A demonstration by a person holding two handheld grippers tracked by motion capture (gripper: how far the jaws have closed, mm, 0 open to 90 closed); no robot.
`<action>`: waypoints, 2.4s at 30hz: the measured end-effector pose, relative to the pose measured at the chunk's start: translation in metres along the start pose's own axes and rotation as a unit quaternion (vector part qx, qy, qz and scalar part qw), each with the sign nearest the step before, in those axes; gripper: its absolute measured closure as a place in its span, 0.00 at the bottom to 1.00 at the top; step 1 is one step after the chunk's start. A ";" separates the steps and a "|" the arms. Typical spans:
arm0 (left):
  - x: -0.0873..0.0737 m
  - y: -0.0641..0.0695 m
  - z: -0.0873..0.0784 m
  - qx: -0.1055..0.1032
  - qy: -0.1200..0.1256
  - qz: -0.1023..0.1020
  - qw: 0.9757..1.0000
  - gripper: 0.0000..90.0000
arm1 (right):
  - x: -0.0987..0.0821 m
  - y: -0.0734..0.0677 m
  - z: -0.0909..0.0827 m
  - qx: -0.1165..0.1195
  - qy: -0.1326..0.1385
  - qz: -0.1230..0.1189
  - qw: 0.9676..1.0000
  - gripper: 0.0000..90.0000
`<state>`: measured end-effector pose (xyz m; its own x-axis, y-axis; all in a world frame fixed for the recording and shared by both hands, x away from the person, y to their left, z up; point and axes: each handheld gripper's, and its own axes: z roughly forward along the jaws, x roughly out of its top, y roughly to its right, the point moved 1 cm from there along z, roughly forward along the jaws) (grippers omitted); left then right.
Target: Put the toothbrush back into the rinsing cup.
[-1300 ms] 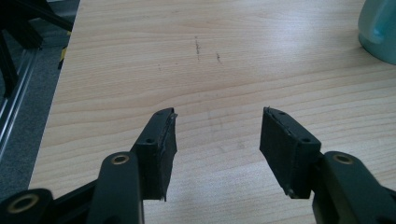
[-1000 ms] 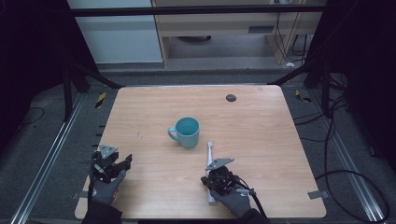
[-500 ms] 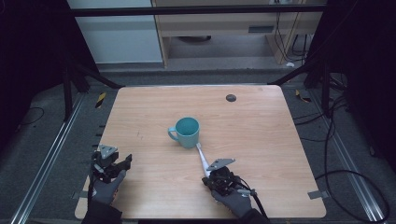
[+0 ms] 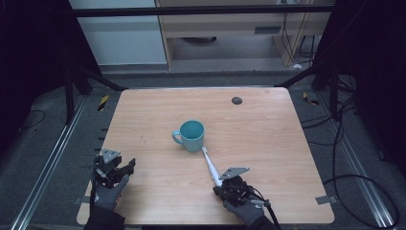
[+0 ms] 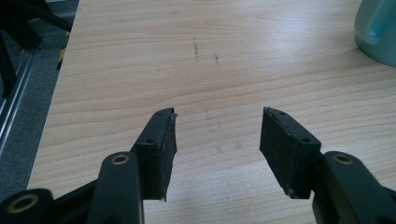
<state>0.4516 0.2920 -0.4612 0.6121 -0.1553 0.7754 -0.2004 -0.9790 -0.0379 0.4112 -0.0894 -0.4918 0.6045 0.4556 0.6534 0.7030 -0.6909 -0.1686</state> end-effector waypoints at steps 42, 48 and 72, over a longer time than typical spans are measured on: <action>0.000 0.001 0.000 0.000 0.000 0.002 1.000 0.50 | -0.007 0.022 -0.027 -0.027 0.028 0.025 0.999 0.99; 0.000 0.001 0.001 0.000 -0.001 0.002 1.000 0.50 | -0.004 0.030 -0.035 -0.039 0.040 0.038 0.998 0.99; 0.000 0.000 0.000 -0.001 0.000 0.001 1.000 0.50 | -0.014 0.049 -0.053 -0.048 0.055 0.061 0.996 1.00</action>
<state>0.4517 0.2915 -0.4610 0.6125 -0.1569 0.7747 -0.2030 -0.9784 -0.0376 0.4173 -0.1593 -0.4706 0.6347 0.3056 0.7097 0.5851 -0.7900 -0.1830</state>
